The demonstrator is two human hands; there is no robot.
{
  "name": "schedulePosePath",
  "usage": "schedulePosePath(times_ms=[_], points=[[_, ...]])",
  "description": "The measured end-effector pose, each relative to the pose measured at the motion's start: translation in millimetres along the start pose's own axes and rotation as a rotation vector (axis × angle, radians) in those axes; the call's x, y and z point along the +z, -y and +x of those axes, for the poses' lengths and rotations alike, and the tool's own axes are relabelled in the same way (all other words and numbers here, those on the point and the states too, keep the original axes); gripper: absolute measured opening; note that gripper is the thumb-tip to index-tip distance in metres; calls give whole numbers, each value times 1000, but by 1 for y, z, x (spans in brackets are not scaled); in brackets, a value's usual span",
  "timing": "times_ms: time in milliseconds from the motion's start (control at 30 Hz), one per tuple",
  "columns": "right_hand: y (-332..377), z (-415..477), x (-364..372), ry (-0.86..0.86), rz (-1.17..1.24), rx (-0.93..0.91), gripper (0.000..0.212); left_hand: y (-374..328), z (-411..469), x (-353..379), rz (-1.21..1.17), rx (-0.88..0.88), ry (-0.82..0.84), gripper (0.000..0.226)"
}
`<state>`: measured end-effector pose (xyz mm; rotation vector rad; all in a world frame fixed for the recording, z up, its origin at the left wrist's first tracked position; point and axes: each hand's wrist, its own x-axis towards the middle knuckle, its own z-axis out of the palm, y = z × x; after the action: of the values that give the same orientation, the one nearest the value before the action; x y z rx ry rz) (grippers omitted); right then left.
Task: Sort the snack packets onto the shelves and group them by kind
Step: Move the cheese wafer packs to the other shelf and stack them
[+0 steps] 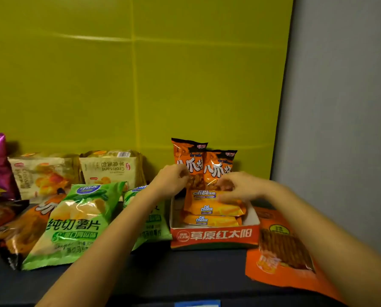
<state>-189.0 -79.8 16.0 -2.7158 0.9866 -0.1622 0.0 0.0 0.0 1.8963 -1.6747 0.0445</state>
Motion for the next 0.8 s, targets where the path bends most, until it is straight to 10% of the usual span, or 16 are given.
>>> schedulePosePath(times_ms=[300,467,800], points=[[3,31,-11,319,-133,131,86,16,14,9,144,51,10,27],[3,32,-8,366,-60,140,34,17,12,11,157,73,56,27],[-11,4,-38,-132,198,27,41,5,8,14,363,98,138,25]])
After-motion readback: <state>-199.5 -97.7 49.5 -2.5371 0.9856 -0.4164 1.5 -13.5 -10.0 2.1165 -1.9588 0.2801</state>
